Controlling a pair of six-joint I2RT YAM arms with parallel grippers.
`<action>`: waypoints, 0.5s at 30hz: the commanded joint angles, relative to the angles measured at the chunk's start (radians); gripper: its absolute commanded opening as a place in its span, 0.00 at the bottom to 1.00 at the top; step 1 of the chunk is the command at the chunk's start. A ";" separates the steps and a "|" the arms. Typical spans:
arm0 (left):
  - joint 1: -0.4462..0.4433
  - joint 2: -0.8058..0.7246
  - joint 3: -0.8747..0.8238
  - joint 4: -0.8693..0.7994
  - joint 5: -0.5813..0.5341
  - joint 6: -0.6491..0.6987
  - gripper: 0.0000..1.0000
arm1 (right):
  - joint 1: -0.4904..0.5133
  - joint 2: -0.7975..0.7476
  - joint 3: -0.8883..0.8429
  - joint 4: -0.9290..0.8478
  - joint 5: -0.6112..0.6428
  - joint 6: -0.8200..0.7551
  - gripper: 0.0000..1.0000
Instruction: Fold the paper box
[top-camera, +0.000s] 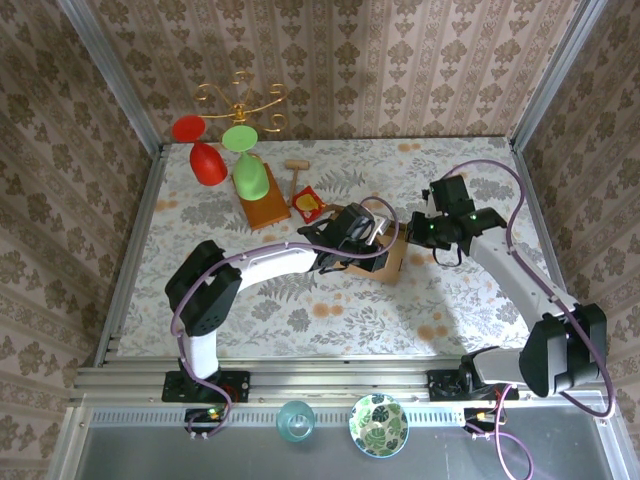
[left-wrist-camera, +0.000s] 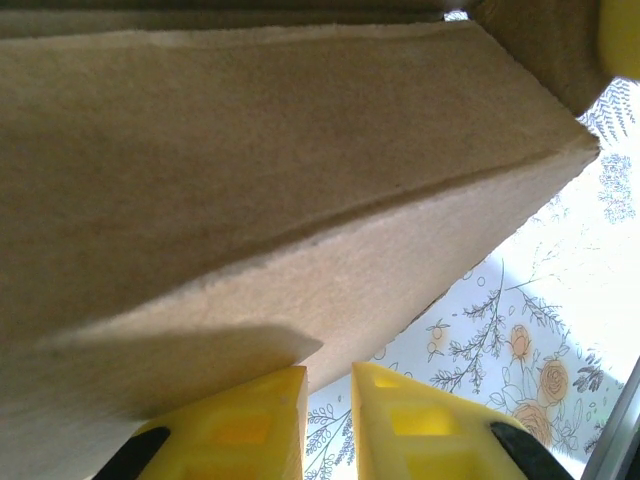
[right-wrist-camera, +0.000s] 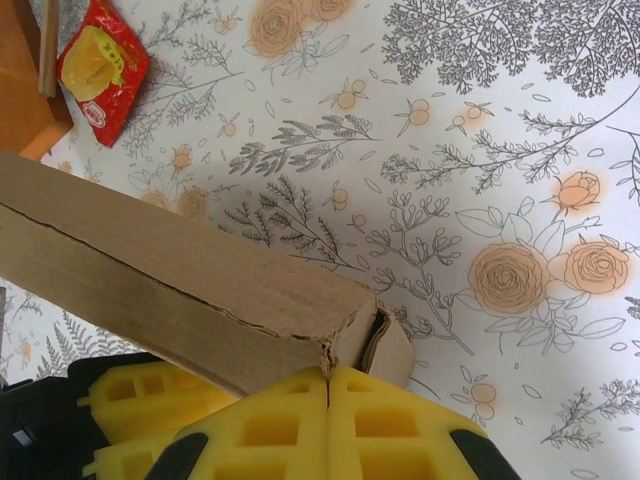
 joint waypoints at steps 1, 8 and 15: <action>-0.010 0.015 0.014 0.013 -0.010 -0.003 0.20 | 0.022 -0.035 -0.041 0.024 0.021 0.018 0.00; -0.011 0.014 0.010 0.026 -0.018 -0.005 0.20 | 0.059 -0.058 -0.085 0.050 0.080 -0.024 0.00; -0.013 0.021 0.003 0.067 -0.037 -0.006 0.20 | 0.100 -0.105 -0.141 0.118 0.148 -0.092 0.00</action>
